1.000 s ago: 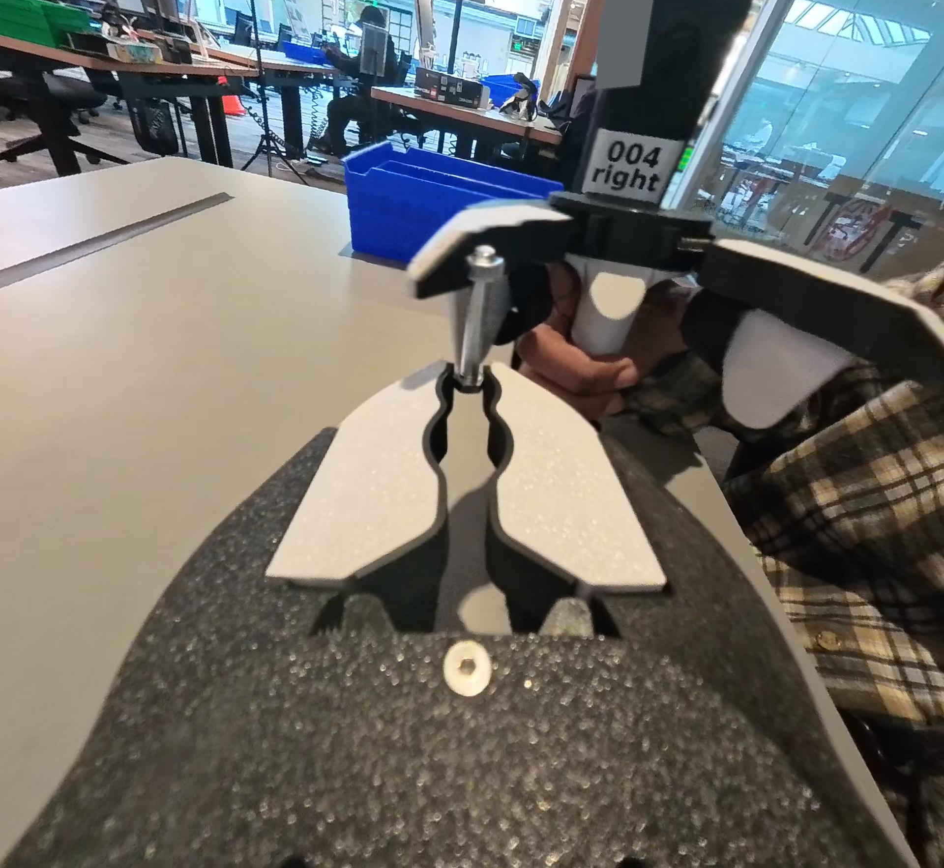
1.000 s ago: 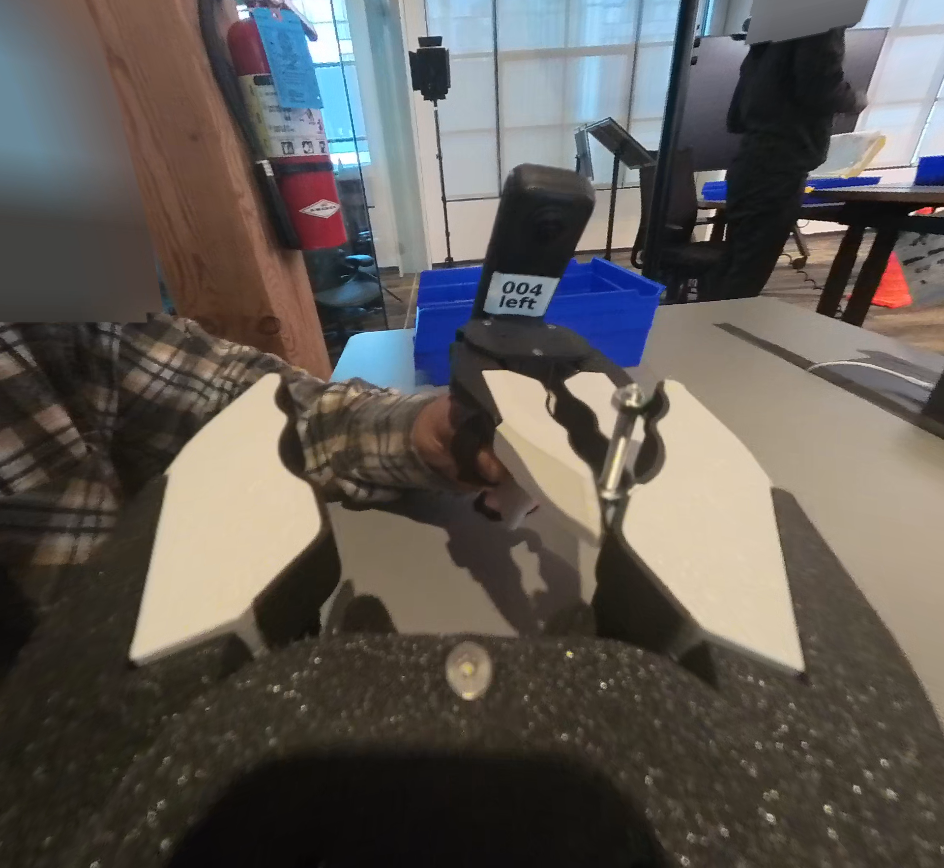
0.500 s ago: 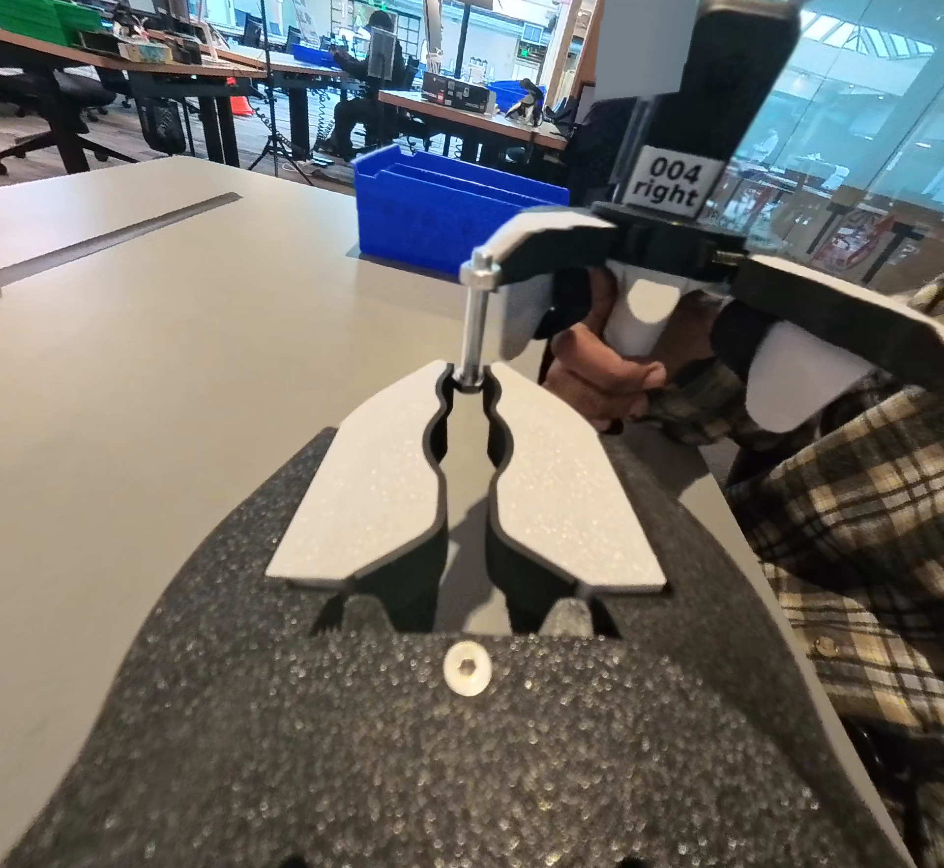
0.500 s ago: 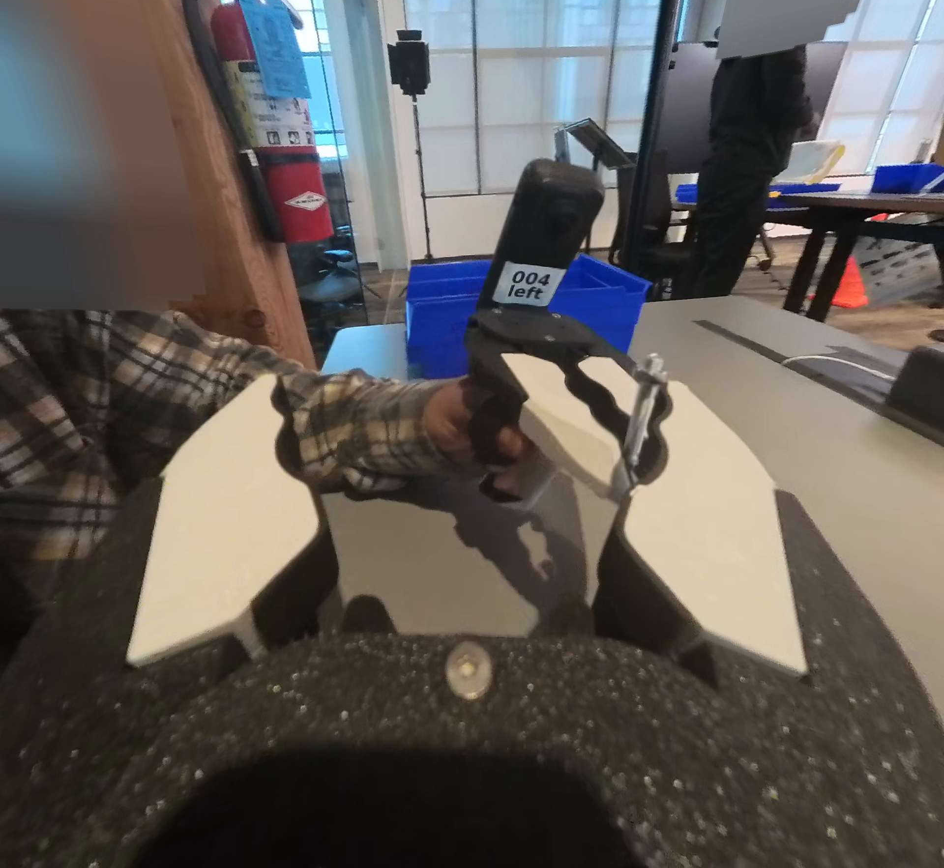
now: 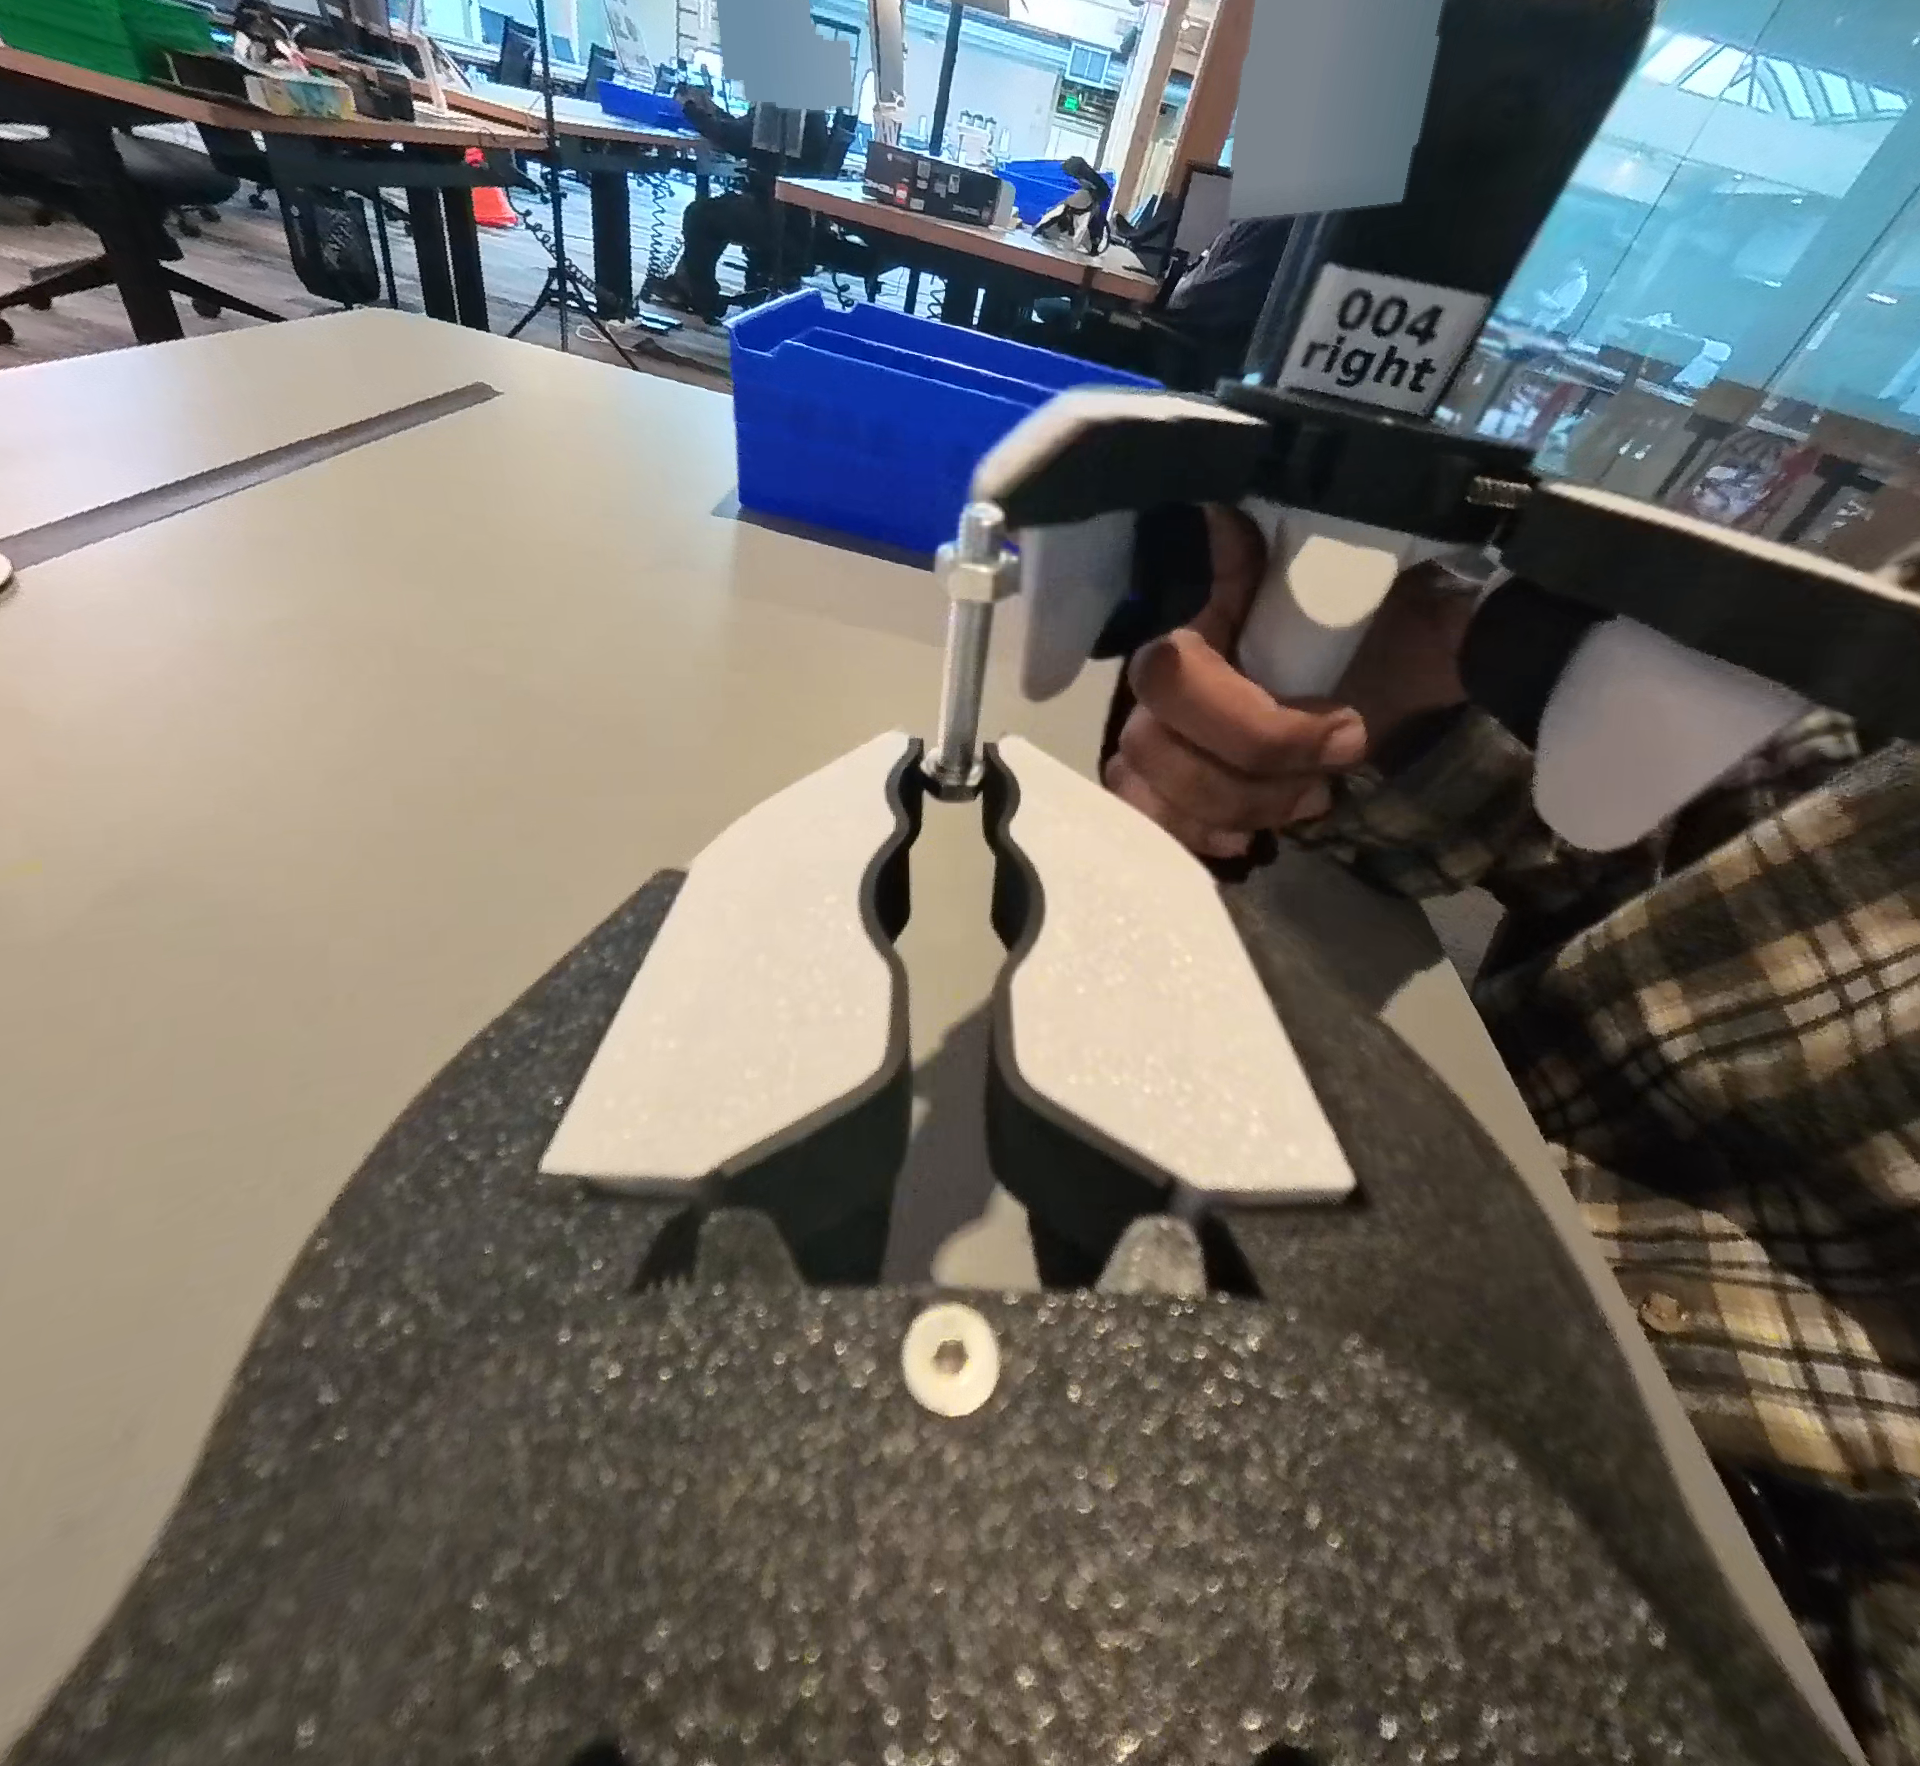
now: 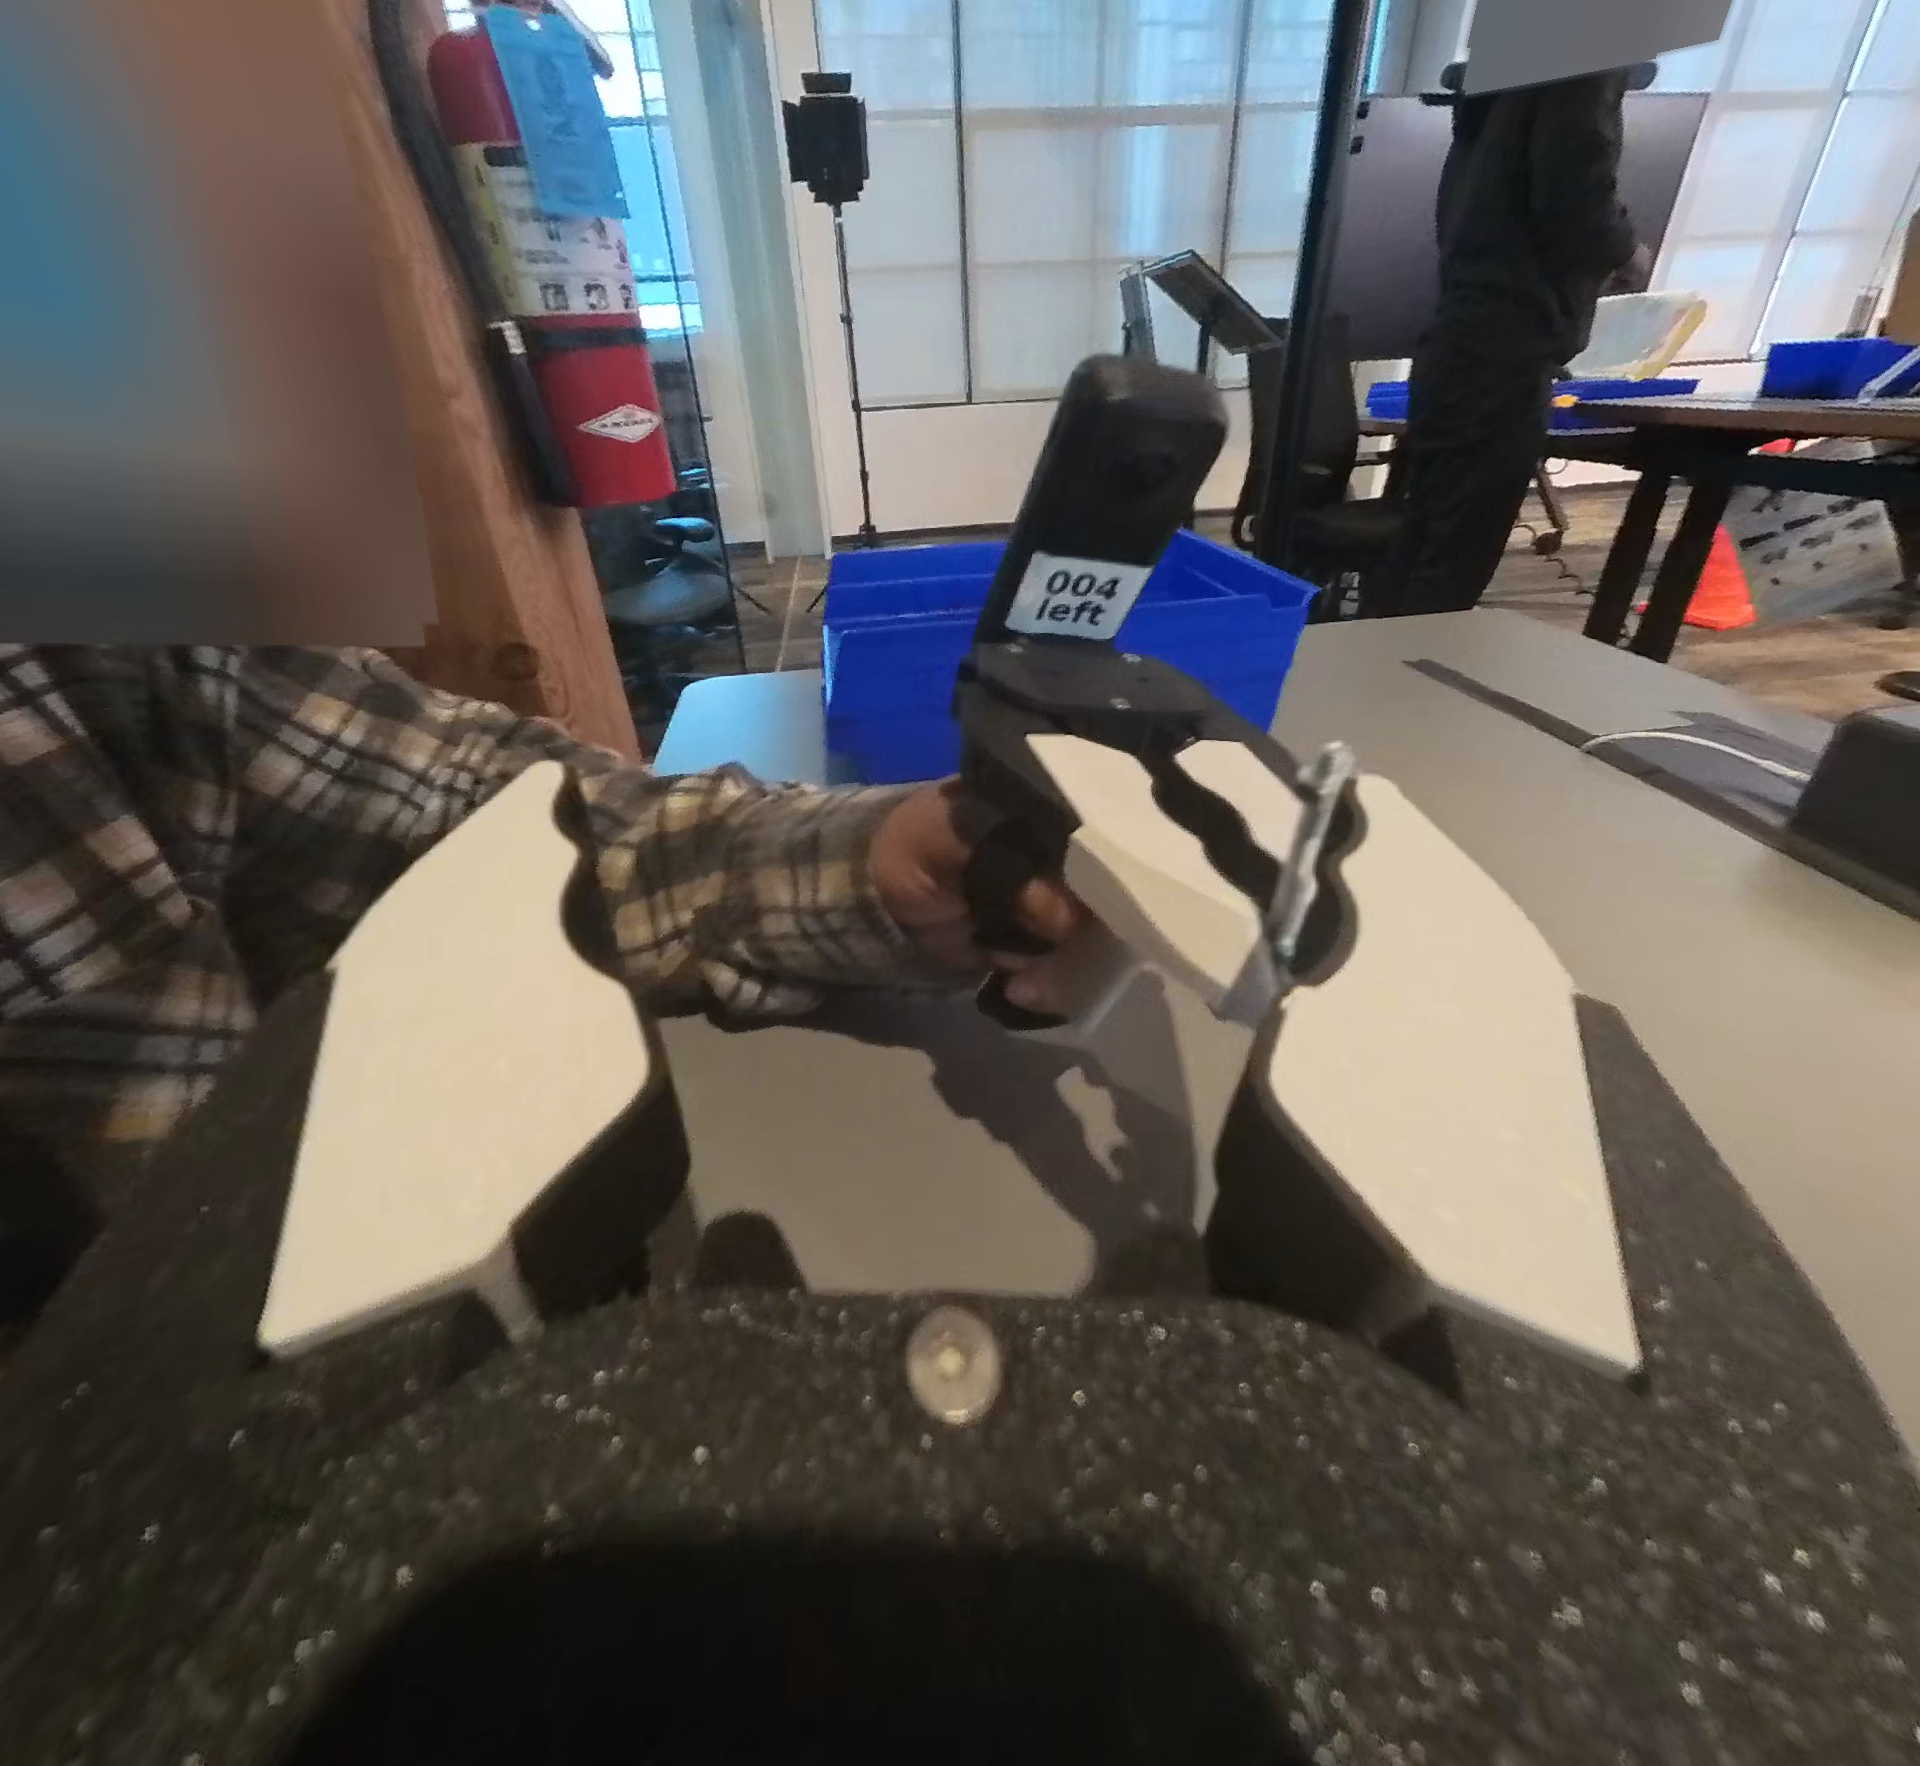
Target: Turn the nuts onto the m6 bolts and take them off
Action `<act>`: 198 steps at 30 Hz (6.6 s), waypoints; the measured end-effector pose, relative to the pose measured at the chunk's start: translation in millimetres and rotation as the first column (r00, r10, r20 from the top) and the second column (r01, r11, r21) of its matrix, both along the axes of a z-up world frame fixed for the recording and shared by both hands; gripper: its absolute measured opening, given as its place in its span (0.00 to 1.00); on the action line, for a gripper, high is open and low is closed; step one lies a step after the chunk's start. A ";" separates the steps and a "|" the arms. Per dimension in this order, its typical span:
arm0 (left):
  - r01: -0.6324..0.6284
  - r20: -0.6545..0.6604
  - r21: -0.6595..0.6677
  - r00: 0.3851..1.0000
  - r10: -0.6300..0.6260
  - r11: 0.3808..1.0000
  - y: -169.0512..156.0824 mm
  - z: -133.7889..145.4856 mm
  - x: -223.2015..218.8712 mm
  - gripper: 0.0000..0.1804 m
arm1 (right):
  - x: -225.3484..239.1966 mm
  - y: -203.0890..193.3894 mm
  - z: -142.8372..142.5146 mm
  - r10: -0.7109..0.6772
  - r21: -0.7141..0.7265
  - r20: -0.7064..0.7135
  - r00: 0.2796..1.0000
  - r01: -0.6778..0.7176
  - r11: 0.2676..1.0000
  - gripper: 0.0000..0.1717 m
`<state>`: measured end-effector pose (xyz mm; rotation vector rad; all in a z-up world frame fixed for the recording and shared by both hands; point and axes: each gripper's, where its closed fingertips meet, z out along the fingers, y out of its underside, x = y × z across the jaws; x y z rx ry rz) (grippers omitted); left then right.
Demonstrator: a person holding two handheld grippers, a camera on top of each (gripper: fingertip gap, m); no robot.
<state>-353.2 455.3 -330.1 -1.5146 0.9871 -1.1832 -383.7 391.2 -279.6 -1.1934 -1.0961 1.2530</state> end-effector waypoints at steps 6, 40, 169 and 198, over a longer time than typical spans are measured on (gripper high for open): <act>0.015 -0.009 0.012 1.000 -0.015 1.000 -5.3 0.1 5.0 0.06 | -18.1 10.5 -6.8 0.047 -0.025 0.032 0.998 -0.046 0.999 0.75; 0.010 -0.006 0.004 1.000 -0.010 1.000 -4.0 2.1 4.6 0.06 | -0.1 -2.7 -8.4 -0.038 0.046 0.095 0.995 0.034 0.998 0.76; 0.087 -0.069 0.115 0.994 -0.079 0.990 -28.5 -9.8 41.3 0.37 | 488.3 125.1 -118.2 -0.393 -0.095 0.891 0.225 0.941 0.323 0.04; 0.012 -0.062 0.114 0.998 -0.005 0.993 -14.0 -6.9 28.6 0.35 | 183.7 133.5 -10.0 -0.608 -0.017 0.178 0.774 0.620 0.784 0.64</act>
